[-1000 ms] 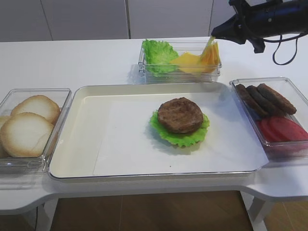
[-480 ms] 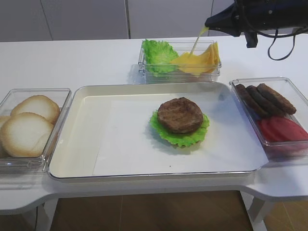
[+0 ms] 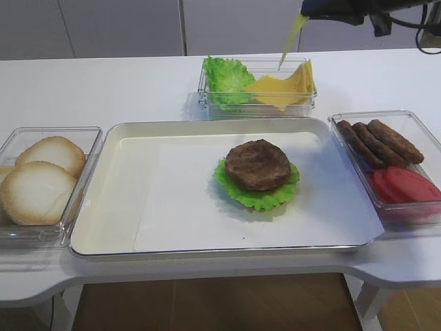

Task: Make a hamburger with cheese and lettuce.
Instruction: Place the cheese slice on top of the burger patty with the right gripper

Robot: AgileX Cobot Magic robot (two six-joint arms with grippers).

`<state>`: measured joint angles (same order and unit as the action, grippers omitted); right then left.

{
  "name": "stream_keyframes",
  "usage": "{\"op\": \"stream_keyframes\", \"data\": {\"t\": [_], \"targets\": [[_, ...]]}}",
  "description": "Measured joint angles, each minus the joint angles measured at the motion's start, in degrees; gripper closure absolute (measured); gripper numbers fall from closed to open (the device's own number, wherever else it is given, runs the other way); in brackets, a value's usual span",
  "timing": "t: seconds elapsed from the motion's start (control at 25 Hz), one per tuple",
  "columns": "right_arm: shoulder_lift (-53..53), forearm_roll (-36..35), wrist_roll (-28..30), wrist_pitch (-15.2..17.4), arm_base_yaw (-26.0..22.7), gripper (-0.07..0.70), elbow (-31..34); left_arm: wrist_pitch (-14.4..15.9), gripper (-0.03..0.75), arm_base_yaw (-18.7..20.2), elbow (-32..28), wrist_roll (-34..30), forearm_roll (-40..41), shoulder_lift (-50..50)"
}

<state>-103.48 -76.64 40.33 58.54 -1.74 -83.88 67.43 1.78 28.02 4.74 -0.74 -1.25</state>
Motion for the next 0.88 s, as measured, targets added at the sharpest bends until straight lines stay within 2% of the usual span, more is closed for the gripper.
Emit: {"op": "stream_keyframes", "data": {"t": [0.24,0.4,0.64,0.88], "targets": [[6.02,4.8,-1.76,4.96,0.0,0.629,0.12,0.0,0.239,0.0,0.0,0.0,0.0,0.0],[10.52,7.02,-2.8,7.04,0.0,0.629,1.44,0.0,0.239,0.0,0.0,0.0,0.0,0.0],[15.94,11.63,-5.31,8.49,0.0,0.629,2.92,0.0,0.239,0.0,0.0,0.0,0.0,0.0],[20.3,12.37,-5.82,9.78,0.0,0.629,7.19,0.0,0.239,0.0,0.0,0.0,0.0,0.0]]}}
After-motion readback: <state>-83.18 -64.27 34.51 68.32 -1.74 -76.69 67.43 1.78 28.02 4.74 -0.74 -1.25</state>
